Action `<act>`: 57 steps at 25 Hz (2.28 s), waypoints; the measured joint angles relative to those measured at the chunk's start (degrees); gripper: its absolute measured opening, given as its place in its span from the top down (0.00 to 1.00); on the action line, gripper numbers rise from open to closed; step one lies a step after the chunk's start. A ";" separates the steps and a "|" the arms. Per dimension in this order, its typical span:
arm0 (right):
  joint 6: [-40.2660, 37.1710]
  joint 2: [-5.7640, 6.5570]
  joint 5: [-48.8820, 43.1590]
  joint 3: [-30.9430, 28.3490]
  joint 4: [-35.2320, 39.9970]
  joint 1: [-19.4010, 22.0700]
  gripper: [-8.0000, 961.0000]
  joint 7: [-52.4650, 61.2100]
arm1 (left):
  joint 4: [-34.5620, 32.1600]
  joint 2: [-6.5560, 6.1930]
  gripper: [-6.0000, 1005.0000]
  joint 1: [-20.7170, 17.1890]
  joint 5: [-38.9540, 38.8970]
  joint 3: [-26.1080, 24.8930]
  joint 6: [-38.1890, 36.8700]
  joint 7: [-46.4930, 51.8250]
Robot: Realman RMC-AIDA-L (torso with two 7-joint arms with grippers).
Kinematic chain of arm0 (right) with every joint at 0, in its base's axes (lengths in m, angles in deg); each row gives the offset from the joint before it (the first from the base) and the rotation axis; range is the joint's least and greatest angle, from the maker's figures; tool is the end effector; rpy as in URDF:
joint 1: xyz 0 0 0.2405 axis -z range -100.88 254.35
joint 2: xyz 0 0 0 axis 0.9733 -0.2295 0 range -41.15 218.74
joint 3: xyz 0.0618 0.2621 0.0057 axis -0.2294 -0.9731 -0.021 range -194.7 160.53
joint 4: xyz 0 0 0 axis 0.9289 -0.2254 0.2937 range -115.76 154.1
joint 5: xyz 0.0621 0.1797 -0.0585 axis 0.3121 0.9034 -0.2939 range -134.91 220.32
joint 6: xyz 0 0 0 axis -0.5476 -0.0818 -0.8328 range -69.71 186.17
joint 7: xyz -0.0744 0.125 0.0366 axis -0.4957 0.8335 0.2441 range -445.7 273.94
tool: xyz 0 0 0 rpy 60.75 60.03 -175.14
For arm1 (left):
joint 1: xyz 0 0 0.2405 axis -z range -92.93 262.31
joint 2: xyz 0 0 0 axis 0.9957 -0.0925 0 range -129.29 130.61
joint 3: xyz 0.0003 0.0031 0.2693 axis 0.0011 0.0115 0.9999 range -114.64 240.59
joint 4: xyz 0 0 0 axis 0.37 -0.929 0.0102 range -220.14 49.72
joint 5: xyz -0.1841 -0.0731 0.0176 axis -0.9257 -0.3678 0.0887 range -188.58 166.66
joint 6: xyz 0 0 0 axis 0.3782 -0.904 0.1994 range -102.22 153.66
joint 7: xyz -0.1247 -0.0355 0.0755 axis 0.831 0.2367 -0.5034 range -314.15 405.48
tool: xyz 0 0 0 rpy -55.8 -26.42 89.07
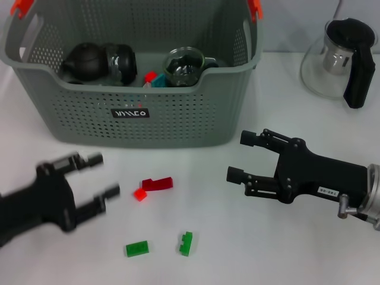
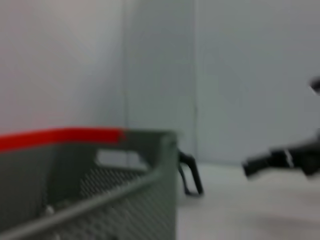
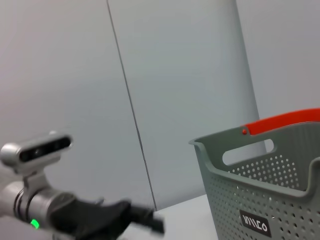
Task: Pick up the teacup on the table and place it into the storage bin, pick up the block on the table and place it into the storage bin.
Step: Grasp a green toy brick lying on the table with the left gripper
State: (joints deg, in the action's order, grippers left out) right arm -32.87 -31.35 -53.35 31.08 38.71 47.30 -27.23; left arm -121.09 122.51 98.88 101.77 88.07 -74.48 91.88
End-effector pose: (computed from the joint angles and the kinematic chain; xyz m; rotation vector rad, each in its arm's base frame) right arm 0.2448 0.2956 -0.0571 -2.6777 0.4724 1.0721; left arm -0.3243 0.2331 0.0001 -2.4632 -0.2748 -0.7918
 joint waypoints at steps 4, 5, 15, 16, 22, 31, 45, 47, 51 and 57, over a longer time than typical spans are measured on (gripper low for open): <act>0.45 0.00 0.00 -0.13 0.12 0.04 0.05 0.52 | -0.09 0.31 0.40 -0.25 6.95 0.21 0.13 -4.28; 0.47 0.00 0.00 -0.28 0.13 0.05 0.05 0.52 | -0.09 0.42 0.40 -0.19 8.29 0.28 0.31 -5.00; 0.72 0.19 0.00 -0.78 0.20 -0.04 0.05 0.58 | 2.81 1.58 0.49 0.53 13.26 1.51 5.97 -10.27; 0.72 0.19 0.00 -0.78 0.20 -0.04 0.05 0.58 | 3.20 1.74 0.52 0.53 13.26 2.02 7.04 -10.82; 0.75 0.29 0.00 -1.22 0.32 -0.15 0.05 0.59 | 4.18 2.18 0.59 0.27 13.31 3.45 8.95 -11.59; 0.76 0.19 0.00 -1.23 0.32 -0.18 0.05 1.04 | 6.06 2.24 0.63 0.13 13.36 3.49 13.19 -12.51; 0.75 0.22 0.00 -1.23 0.32 -0.18 0.05 1.41 | 6.52 2.25 0.65 -0.13 13.40 3.52 13.67 -13.70; 0.75 0.26 0.00 -1.23 0.32 -0.18 0.05 1.40 | 6.52 2.25 0.65 -0.13 13.40 3.53 13.72 -13.70; 0.75 0.26 0.00 -1.23 0.32 -0.18 0.05 1.39 | 6.52 2.26 0.65 -0.13 13.39 3.78 13.72 -13.70; 0.75 0.27 0.00 -1.23 0.32 -0.18 0.05 1.38 | 6.53 2.34 0.67 -0.19 13.39 4.49 13.96 -13.70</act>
State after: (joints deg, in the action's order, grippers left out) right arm -32.12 -31.09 -53.36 29.84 39.03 47.11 -25.86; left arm -114.56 124.85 98.69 115.16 92.56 -60.52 78.18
